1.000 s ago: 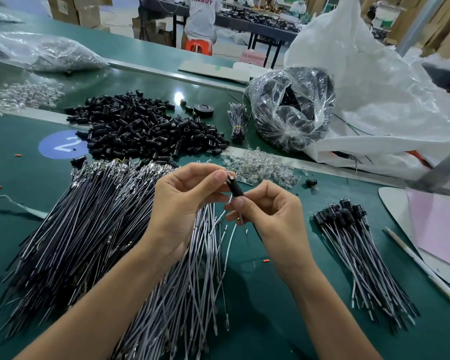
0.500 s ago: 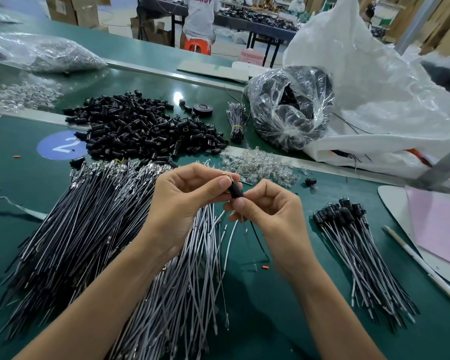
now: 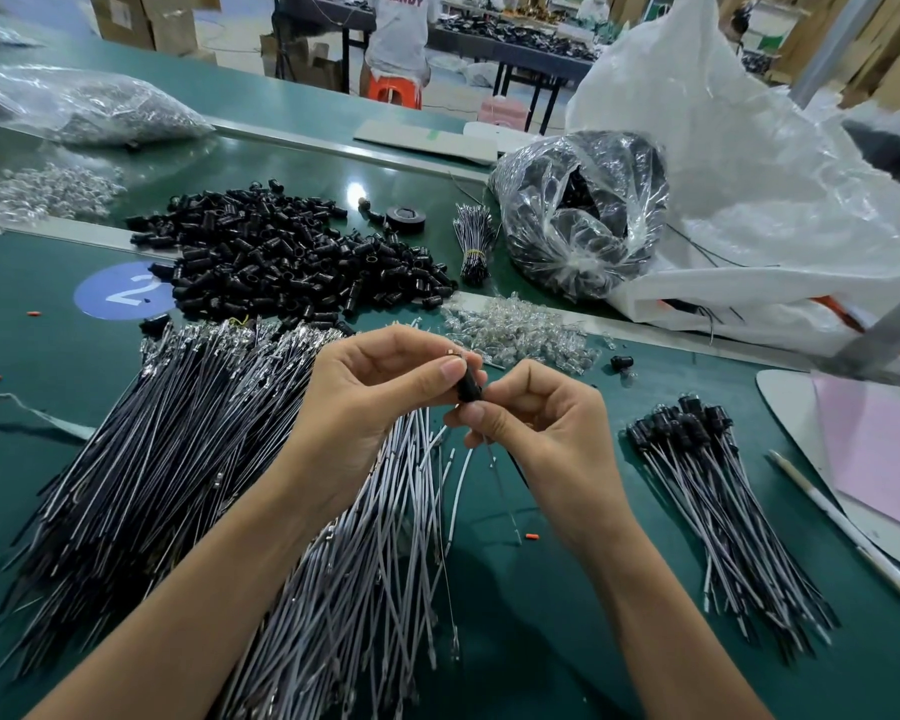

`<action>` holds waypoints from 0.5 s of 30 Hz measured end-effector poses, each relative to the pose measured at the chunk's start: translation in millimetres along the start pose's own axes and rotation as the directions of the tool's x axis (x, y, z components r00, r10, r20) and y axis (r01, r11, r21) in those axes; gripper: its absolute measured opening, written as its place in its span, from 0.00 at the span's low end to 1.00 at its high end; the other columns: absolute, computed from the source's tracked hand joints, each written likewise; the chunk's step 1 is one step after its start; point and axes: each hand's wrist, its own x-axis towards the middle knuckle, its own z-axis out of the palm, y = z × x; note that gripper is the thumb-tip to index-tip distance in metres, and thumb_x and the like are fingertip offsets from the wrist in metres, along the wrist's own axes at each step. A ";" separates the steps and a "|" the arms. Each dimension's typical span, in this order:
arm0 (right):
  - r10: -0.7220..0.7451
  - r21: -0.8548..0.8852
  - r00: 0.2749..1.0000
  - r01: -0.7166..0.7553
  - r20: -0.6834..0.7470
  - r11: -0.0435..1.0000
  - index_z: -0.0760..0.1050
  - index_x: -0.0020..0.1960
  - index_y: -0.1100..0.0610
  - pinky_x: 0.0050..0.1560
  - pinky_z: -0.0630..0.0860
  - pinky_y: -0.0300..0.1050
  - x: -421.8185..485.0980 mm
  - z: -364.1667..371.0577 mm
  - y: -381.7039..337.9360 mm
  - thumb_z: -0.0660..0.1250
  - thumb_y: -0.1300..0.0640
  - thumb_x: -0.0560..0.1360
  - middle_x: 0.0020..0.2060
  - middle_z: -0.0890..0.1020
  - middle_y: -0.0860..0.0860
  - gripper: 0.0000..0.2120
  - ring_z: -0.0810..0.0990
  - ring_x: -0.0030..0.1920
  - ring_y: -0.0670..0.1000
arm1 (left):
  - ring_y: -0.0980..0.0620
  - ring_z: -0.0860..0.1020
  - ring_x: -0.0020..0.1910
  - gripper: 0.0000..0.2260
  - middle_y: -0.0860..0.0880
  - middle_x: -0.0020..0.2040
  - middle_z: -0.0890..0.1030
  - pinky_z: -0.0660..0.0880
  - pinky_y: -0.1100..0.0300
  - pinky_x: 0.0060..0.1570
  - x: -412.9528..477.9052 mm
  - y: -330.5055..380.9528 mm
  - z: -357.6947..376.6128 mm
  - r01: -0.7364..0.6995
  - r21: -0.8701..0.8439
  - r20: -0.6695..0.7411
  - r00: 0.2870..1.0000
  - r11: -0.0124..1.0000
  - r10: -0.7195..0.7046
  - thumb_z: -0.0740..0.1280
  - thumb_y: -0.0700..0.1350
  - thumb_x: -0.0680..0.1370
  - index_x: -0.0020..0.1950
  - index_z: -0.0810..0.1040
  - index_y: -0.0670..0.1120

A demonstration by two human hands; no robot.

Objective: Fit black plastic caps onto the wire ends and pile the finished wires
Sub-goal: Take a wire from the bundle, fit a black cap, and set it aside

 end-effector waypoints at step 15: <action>-0.042 -0.202 0.999 0.035 -0.031 0.979 0.82 0.43 0.57 0.42 0.81 0.44 -0.7 1.6 5.3 0.74 0.61 0.71 0.36 0.85 0.53 0.02 0.84 0.36 0.51 | 0.46 0.84 0.42 0.03 0.44 0.42 0.85 0.80 0.57 0.43 -1.4 -6.0 5.5 -0.041 0.034 -0.121 0.992 0.999 0.044 0.72 0.38 0.71 0.41 0.85 0.45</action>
